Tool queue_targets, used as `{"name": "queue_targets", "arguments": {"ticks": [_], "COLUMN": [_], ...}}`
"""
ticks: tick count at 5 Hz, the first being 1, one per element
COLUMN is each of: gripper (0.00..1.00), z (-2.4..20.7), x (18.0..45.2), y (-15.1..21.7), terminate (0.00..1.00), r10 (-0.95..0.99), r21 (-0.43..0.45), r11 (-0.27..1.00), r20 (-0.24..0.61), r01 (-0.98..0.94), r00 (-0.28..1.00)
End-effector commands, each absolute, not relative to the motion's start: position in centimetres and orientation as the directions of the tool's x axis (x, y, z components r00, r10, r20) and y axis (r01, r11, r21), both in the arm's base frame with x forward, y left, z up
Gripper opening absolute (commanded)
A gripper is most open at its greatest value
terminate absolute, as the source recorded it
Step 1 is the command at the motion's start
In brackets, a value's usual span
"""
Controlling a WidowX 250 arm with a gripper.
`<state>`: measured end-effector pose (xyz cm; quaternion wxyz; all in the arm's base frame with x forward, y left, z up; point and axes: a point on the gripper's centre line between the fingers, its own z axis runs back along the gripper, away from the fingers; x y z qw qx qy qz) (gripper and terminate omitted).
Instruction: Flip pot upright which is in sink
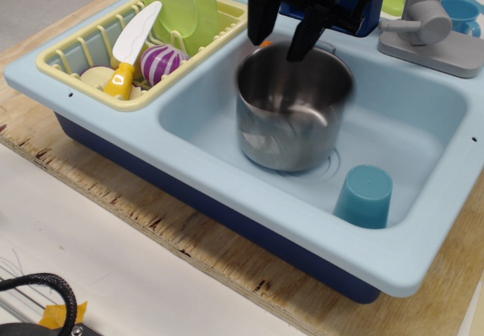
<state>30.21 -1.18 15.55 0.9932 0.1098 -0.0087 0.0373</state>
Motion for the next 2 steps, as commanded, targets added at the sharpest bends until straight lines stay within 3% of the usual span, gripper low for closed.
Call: {"name": "queue_targets", "arguments": {"ticks": [1, 2], "gripper": [1.00, 1.00], "z": [17.39, 17.39], "x": [30.28, 30.28], "y": [-0.35, -0.35], "terminate": [0.00, 1.00], "r10": [0.097, 0.097], "r21": [0.207, 0.207], "r11": [0.972, 0.972], "r20": [0.085, 0.085], "r01": [-0.113, -0.113], "r00": [0.992, 0.992]}}
